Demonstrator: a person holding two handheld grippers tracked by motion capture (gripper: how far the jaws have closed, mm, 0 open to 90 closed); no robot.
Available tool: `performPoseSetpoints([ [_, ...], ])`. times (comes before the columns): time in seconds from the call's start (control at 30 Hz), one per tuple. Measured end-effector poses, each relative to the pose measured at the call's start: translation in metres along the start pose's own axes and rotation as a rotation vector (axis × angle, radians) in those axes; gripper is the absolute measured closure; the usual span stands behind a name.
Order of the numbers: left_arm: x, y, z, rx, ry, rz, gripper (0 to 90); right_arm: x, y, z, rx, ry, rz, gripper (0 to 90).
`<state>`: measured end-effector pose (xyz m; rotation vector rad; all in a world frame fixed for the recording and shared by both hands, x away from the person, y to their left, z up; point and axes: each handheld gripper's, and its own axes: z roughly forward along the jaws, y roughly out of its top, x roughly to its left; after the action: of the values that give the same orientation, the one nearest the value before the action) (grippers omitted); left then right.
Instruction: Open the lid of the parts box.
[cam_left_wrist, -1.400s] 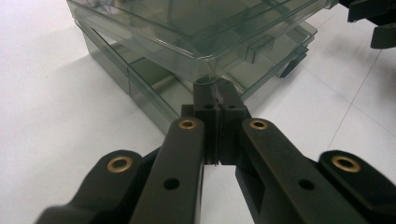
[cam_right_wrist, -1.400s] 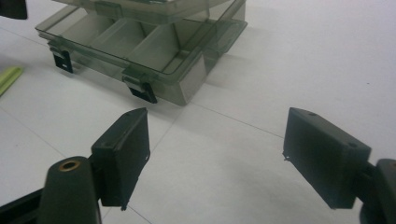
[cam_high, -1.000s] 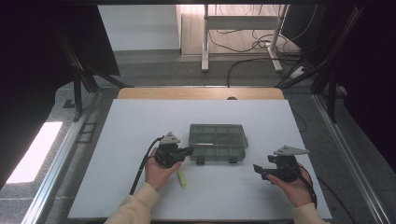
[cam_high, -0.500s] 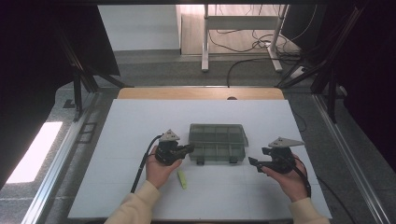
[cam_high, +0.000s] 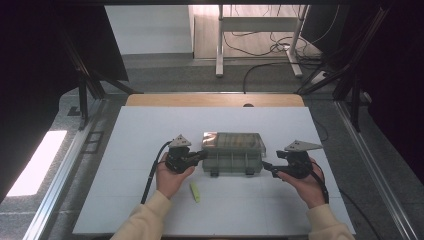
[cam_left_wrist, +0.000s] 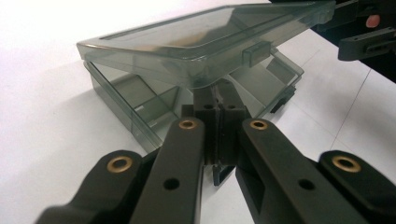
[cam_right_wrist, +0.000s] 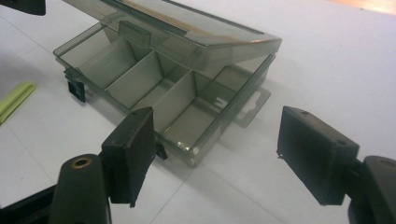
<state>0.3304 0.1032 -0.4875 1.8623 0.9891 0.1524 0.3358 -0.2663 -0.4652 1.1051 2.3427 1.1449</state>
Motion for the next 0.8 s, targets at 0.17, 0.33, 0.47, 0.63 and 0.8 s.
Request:
performPoseSetpoints([
  [0.17, 0.002, 0.002, 0.001, -0.001, -0.002, -0.002, 89.6, -0.002, 0.006, 0.008, 0.003, -0.008, -0.032, 28.0],
  [0.33, 0.003, 0.003, 0.001, -0.003, -0.004, -0.003, 89.5, -0.005, 0.014, 0.018, -0.004, -0.038, -0.074, 29.2],
  [0.47, 0.003, 0.004, 0.001, -0.003, -0.003, -0.003, 89.6, -0.005, 0.021, 0.022, -0.033, -0.052, -0.091, 29.9],
  [0.63, 0.003, 0.004, 0.001, -0.004, -0.002, -0.003, 89.5, -0.007, 0.024, 0.027, -0.037, -0.042, -0.105, 30.5],
  [0.8, 0.003, 0.004, 0.0, -0.007, -0.002, -0.007, 89.5, -0.006, 0.024, 0.033, -0.046, -0.041, -0.118, 31.2],
])
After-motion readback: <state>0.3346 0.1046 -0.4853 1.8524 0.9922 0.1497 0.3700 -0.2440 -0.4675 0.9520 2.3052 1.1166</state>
